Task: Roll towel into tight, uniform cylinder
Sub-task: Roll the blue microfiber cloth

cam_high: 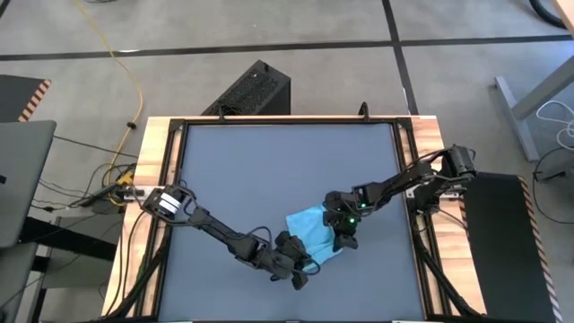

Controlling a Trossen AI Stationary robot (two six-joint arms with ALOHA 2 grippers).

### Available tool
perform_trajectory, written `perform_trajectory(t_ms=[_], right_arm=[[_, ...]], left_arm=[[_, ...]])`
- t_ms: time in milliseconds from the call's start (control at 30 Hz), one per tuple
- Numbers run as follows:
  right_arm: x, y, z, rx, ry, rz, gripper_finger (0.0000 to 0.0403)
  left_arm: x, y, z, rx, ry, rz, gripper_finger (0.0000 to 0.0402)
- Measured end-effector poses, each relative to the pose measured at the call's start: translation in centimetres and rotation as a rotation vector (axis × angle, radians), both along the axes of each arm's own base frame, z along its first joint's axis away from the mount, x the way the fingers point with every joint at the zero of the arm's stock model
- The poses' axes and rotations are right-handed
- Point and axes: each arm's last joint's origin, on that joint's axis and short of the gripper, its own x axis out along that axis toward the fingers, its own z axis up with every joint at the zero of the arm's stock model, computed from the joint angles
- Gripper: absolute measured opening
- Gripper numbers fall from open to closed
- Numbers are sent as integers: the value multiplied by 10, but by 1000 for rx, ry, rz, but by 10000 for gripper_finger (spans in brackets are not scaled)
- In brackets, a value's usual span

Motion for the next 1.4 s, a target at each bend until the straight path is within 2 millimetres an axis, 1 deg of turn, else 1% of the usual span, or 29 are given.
perform_trajectory(t_ms=[200,433,500,600,767,833,967,1067,1100,1267,1400], right_arm=[[-5,-3,-3,-1,75,-14,26],[-5,-6,-5,-9,119,-72,26],[-5,-6,-5,-10,122,-77,26],[-5,-6,-6,-13,140,-93,26],[-6,-7,-6,-17,151,-110,26],[-6,-7,-7,-17,156,-117,26],[-6,-7,-7,-12,167,-130,26],[-5,-7,-7,-7,175,-142,26],[-5,-7,-7,-6,175,-143,26],[-5,-10,-7,-1,193,-169,26],[-5,-13,-7,8,195,-187,26]], left_arm=[[-4,0,-7,-36,97,-32,67],[-3,4,-6,-55,118,-83,67],[-3,4,1,-27,97,-107,67],[-5,1,18,70,52,-148,67],[-9,0,47,203,-42,-128,67],[-8,-1,52,223,-77,-128,67],[-6,0,56,227,-114,-109,67],[-2,1,53,224,-134,-86,67],[0,1,49,237,-128,-83,67],[27,4,41,223,-147,-75,67],[40,9,26,240,-56,-57,67]])
